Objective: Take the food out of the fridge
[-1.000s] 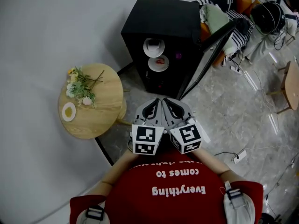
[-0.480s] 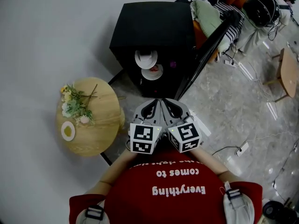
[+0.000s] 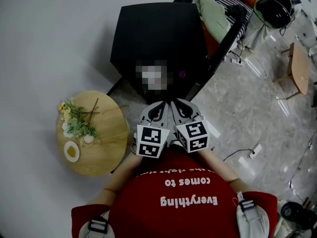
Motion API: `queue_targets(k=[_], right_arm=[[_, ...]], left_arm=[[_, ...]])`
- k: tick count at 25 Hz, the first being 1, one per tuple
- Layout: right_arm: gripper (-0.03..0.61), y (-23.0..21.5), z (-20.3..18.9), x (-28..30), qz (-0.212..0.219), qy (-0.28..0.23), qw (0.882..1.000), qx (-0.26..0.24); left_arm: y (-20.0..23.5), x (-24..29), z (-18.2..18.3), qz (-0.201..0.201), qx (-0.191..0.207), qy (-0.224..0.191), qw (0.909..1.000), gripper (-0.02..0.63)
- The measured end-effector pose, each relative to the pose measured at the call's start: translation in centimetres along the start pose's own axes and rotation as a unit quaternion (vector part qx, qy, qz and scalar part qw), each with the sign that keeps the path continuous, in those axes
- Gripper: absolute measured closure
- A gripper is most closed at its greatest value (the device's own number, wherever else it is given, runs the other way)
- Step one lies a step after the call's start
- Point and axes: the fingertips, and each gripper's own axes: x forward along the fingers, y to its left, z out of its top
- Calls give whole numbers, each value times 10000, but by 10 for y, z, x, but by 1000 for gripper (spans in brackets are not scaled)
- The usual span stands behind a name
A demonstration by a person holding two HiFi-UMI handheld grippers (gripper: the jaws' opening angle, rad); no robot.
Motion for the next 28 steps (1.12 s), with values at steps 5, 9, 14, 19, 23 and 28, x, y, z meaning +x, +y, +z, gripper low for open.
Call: queue_targets(k=[5,9,14,19,23,28], right_arm=[[518,-29,5,30,-387,148,9991,-30],[465,-60,7,52,-838,362,9958,-34],[360,-89,-1,79,-1139,655,9913,61],[353,-110,-8,96,-1415,803,9866,106],[353,-121,-16,108,-1567,944,9830,125],[351,-131,-25,125,-1660,1155,9791,211]], left_arm=[[17,4,-5,-28,3,112,9999,607],[27,5,-8,-23,-56,188,9998,607],[31,7,-13,10,94,267,9996,607],[32,5,-21,6,76,392,9992,607],[39,3,-26,39,-19,461,9989,607],[43,1,-32,144,-45,537,9984,607]])
